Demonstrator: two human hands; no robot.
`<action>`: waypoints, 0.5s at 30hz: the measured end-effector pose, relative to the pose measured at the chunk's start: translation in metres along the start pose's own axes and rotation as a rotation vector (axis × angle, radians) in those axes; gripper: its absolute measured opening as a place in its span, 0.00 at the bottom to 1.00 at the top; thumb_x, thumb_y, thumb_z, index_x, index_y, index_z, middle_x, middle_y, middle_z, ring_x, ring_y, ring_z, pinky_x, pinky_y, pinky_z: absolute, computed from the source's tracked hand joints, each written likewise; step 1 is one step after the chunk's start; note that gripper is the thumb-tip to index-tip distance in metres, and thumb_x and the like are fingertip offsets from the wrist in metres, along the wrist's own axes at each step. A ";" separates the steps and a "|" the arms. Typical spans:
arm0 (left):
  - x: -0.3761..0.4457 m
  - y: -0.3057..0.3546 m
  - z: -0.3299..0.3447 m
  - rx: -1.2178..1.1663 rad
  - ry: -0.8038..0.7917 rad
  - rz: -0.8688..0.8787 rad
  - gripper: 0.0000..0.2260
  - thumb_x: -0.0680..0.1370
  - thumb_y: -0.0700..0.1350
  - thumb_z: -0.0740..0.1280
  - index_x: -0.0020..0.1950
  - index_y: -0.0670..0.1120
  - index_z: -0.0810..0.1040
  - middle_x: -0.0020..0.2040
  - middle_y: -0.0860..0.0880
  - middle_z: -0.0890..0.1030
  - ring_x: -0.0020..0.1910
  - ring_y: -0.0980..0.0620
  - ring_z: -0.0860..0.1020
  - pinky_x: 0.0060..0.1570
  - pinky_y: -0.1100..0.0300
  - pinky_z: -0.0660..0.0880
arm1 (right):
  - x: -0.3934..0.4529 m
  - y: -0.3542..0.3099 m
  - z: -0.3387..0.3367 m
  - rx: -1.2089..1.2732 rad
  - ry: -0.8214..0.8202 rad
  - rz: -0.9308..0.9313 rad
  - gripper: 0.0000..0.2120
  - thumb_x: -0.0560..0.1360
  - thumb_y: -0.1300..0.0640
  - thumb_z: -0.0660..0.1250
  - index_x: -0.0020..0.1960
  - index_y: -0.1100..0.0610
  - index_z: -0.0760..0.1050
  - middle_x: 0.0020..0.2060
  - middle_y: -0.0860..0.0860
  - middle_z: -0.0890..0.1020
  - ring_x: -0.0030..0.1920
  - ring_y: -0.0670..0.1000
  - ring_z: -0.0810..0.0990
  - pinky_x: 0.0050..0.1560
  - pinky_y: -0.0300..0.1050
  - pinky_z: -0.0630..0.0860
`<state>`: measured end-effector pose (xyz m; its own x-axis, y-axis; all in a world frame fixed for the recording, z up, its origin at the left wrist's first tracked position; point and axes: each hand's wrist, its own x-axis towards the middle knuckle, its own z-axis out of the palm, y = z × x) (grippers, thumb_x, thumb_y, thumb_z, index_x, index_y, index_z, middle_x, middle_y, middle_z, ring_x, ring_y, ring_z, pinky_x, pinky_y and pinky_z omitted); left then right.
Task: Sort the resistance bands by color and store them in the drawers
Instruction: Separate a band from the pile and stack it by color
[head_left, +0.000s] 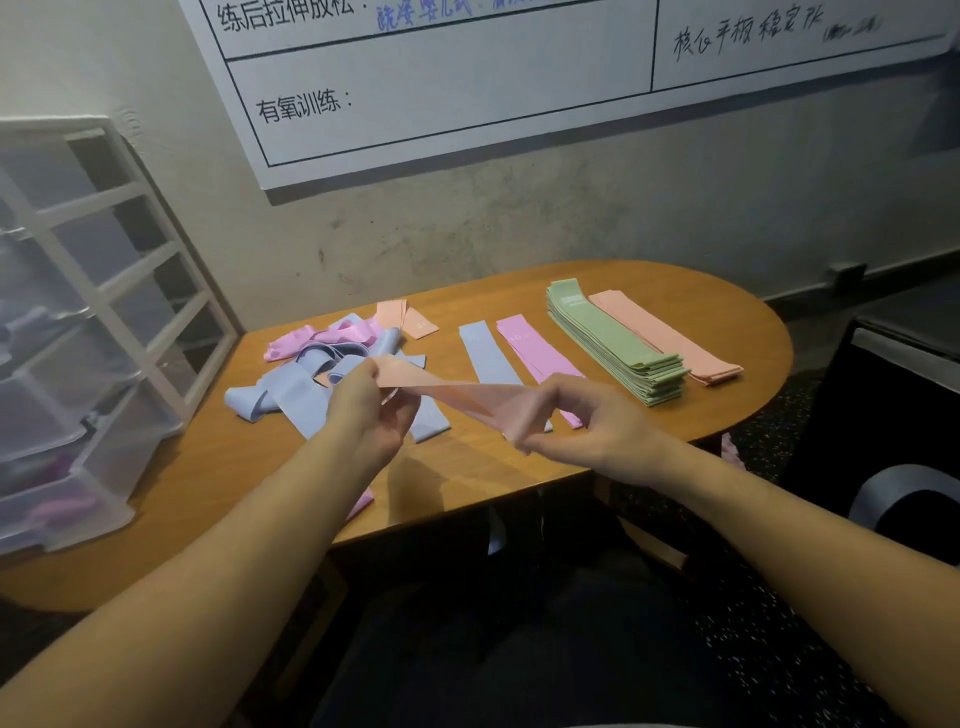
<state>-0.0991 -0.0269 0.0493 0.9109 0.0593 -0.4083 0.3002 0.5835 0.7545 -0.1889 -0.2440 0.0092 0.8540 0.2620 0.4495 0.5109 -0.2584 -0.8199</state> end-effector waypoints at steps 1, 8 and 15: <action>0.000 -0.001 0.000 0.017 0.002 0.011 0.11 0.84 0.43 0.63 0.64 0.41 0.73 0.52 0.43 0.81 0.48 0.48 0.82 0.48 0.57 0.83 | 0.001 0.002 0.001 0.022 0.068 0.015 0.06 0.73 0.68 0.74 0.45 0.58 0.81 0.42 0.49 0.86 0.47 0.53 0.83 0.54 0.41 0.76; -0.007 -0.012 0.006 0.101 -0.013 0.147 0.07 0.82 0.40 0.63 0.59 0.45 0.74 0.51 0.44 0.81 0.49 0.49 0.82 0.35 0.58 0.81 | 0.010 0.012 -0.001 -0.058 0.613 0.198 0.10 0.74 0.62 0.73 0.45 0.60 0.71 0.38 0.59 0.77 0.36 0.58 0.79 0.34 0.54 0.82; -0.010 -0.012 0.017 0.153 0.016 0.295 0.06 0.82 0.39 0.60 0.53 0.50 0.72 0.51 0.44 0.80 0.51 0.47 0.82 0.41 0.54 0.82 | 0.009 0.021 -0.013 -0.207 0.513 0.385 0.14 0.77 0.53 0.66 0.55 0.42 0.63 0.44 0.47 0.81 0.36 0.54 0.85 0.43 0.64 0.82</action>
<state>-0.1069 -0.0484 0.0531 0.9608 0.2207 -0.1680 0.0645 0.4113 0.9092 -0.1696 -0.2596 0.0008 0.8915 -0.3464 0.2920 0.1249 -0.4316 -0.8934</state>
